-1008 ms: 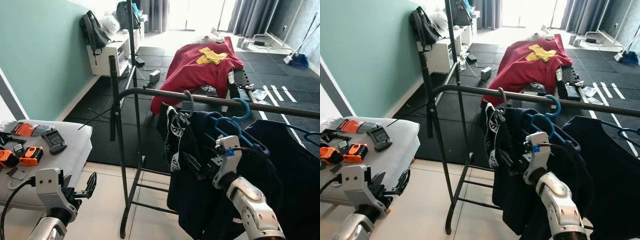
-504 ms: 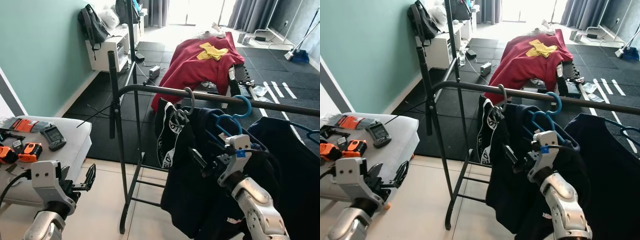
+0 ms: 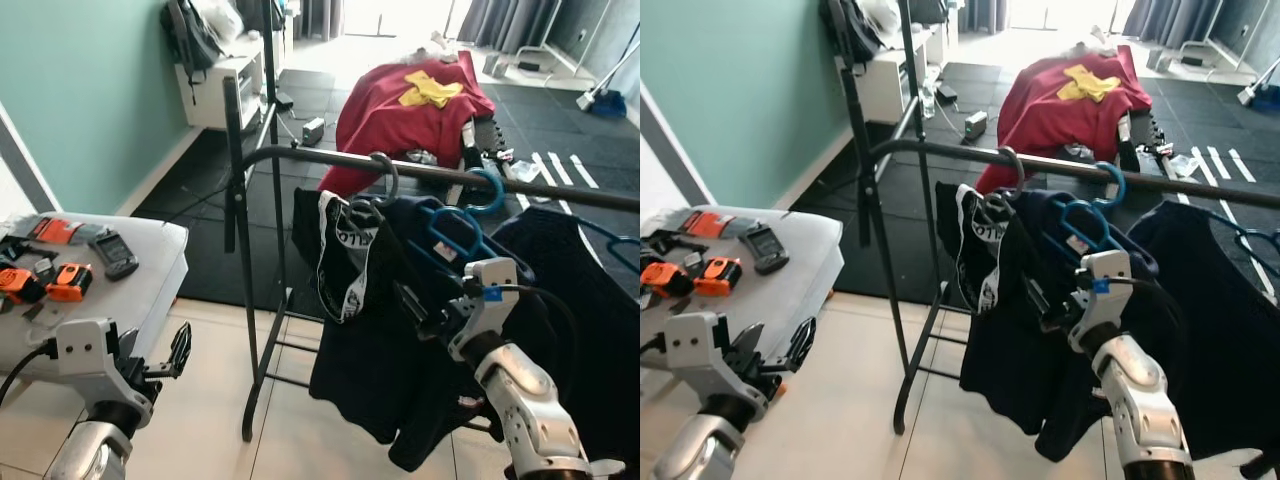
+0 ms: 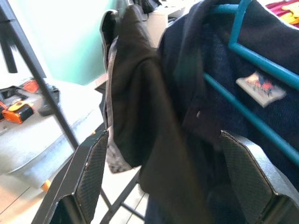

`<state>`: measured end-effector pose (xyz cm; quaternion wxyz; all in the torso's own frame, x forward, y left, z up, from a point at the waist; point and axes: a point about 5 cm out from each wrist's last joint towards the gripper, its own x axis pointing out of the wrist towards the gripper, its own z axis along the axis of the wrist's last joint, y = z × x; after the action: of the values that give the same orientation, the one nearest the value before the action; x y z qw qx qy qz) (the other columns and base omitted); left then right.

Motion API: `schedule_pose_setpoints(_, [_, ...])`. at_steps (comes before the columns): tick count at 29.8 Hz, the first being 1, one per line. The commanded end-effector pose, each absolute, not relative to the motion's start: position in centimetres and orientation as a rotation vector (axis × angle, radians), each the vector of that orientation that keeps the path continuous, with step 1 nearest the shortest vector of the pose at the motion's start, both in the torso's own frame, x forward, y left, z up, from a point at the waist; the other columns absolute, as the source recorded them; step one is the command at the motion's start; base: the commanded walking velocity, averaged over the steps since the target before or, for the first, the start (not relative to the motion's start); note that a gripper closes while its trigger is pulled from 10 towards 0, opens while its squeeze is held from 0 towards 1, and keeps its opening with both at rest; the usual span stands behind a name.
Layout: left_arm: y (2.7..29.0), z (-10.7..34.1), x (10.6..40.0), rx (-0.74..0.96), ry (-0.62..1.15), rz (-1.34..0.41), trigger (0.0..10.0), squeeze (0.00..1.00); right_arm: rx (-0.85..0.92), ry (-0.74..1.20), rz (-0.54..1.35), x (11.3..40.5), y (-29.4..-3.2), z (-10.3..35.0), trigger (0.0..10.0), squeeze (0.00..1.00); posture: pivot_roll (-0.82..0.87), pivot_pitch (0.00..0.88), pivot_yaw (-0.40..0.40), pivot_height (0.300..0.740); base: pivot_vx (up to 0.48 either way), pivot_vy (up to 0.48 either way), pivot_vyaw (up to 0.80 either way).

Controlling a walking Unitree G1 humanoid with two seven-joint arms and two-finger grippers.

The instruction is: Hang hanger

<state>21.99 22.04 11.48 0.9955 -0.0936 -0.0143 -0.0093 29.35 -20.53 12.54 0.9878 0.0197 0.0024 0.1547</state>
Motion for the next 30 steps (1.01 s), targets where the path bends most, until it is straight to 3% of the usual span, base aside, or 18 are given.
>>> schedule_pose_setpoints(1, [22.22,11.07,21.82,-0.175,0.006,-0.024,10.0,0.00,0.042,0.024,0.289,29.30,-20.88,12.09,10.0,0.00,-0.12,0.067,-0.034,0.740,0.000,0.000,0.00])
schedule_pose_setpoints(11, [21.85,10.97,22.25,-0.139,0.035,-0.070,10.0,0.00,0.058,0.029,0.280,29.39,-20.86,11.98,10.0,0.00,-0.11,0.066,-0.026,0.740,0.000,0.000,0.00])
schedule_pose_setpoints(30, [21.98,10.87,22.60,-0.166,0.042,-0.093,10.0,0.00,0.083,0.030,0.266,29.92,-20.85,11.96,10.0,0.00,-0.10,0.053,-0.026,0.740,0.000,-0.464,0.00])
